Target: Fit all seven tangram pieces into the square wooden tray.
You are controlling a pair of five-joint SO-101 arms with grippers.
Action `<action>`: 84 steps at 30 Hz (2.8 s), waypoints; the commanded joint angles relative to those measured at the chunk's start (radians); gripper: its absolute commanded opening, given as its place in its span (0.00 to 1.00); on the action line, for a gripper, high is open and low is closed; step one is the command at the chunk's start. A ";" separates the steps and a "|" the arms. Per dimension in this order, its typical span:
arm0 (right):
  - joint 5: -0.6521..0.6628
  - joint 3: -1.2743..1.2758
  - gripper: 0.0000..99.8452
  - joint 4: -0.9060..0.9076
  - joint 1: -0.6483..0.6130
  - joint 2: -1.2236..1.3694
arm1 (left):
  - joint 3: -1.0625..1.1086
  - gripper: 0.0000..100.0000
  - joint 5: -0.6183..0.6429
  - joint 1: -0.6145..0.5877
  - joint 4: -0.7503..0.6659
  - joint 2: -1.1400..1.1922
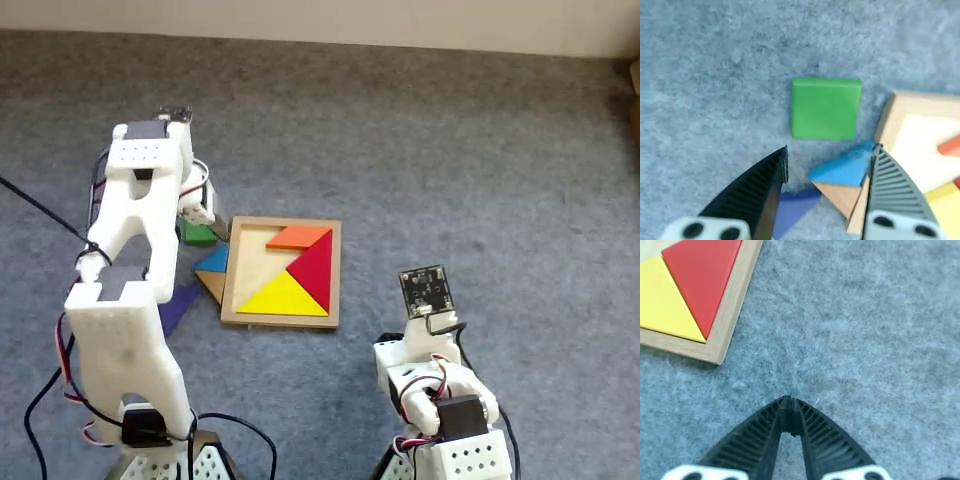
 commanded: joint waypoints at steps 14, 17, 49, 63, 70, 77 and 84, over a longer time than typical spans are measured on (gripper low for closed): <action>-0.012 0.148 0.01 0.007 -0.004 -0.016 | 0.163 0.24 -0.091 -0.001 -0.064 -0.015; -0.012 0.148 0.01 0.007 -0.004 -0.016 | 0.162 0.23 -0.126 -0.036 -0.064 -0.016; -0.012 0.148 0.01 0.007 -0.004 -0.016 | 0.340 0.29 -0.238 -0.130 -0.160 -0.127; -0.012 0.148 0.01 0.007 -0.004 -0.016 | 0.295 0.26 -0.370 -0.259 -0.158 -0.119; -0.012 0.148 0.01 0.007 -0.004 -0.016 | 0.220 0.25 -0.376 -0.216 -0.063 -0.120; -0.012 0.148 0.01 0.007 -0.004 -0.016 | 0.108 0.26 -0.381 -0.102 0.046 -0.119; -0.012 0.148 0.01 0.007 -0.004 -0.016 | 0.110 0.25 -0.431 -0.054 0.049 -0.110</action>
